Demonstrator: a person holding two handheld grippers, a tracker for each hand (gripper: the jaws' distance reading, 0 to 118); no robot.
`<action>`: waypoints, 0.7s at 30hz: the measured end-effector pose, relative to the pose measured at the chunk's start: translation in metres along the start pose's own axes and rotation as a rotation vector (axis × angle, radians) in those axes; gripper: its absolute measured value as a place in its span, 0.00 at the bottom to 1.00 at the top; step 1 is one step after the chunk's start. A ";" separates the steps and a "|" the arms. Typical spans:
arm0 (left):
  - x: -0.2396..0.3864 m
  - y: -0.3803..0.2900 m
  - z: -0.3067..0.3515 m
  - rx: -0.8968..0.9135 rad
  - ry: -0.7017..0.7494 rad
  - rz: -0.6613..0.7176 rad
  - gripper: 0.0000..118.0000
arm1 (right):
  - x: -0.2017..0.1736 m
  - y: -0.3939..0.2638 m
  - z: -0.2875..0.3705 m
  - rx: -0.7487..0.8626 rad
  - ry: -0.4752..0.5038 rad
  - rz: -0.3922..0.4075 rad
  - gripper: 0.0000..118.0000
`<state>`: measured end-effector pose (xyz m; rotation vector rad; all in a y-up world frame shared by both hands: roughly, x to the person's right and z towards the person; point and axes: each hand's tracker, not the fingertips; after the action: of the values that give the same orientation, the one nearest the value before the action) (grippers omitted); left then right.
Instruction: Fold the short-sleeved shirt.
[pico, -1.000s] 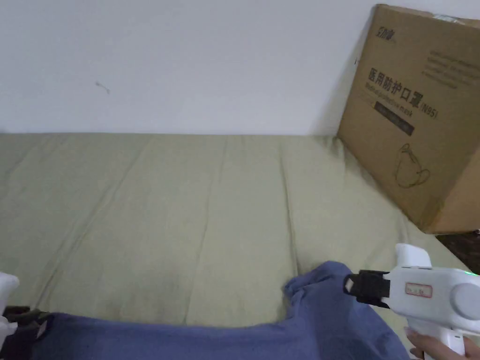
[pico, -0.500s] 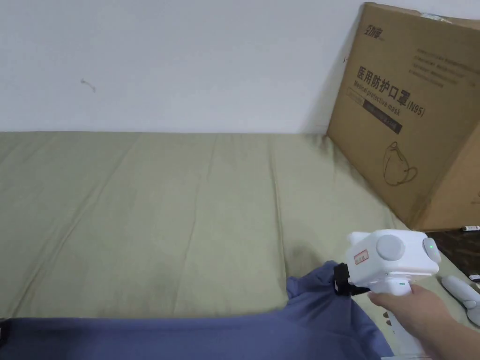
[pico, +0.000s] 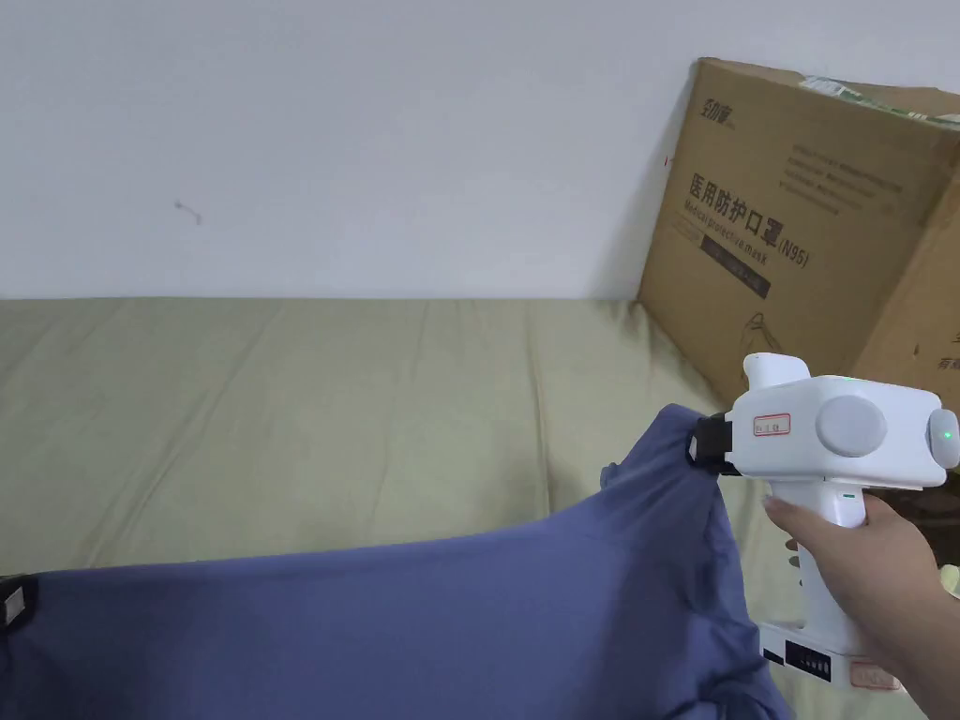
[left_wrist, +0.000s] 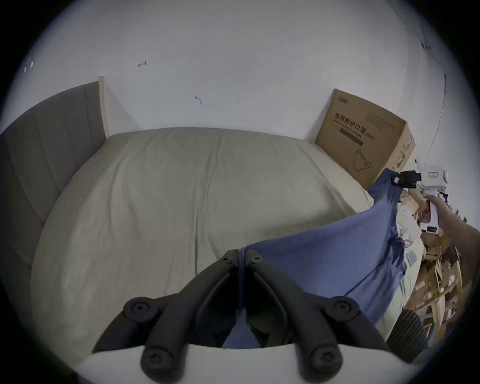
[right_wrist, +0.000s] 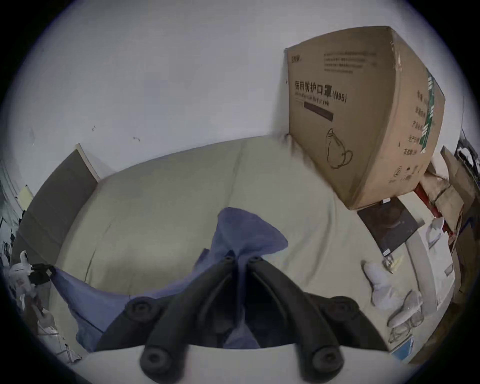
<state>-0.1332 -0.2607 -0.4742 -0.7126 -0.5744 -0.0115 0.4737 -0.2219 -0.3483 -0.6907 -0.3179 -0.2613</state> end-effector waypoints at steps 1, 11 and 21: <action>0.000 -0.001 0.003 -0.004 -0.011 -0.009 0.03 | 0.000 -0.007 0.008 0.004 -0.004 0.001 0.01; -0.002 -0.092 0.050 -0.170 -0.084 -0.011 0.03 | 0.050 -0.187 0.081 -0.237 0.007 -0.066 0.01; 0.001 -0.168 0.059 -0.243 -0.103 0.019 0.06 | 0.071 -0.251 0.075 -0.293 -0.011 -0.215 0.05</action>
<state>-0.1950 -0.3517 -0.3347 -0.9595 -0.6719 -0.0274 0.4396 -0.3677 -0.1217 -0.9478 -0.3684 -0.5159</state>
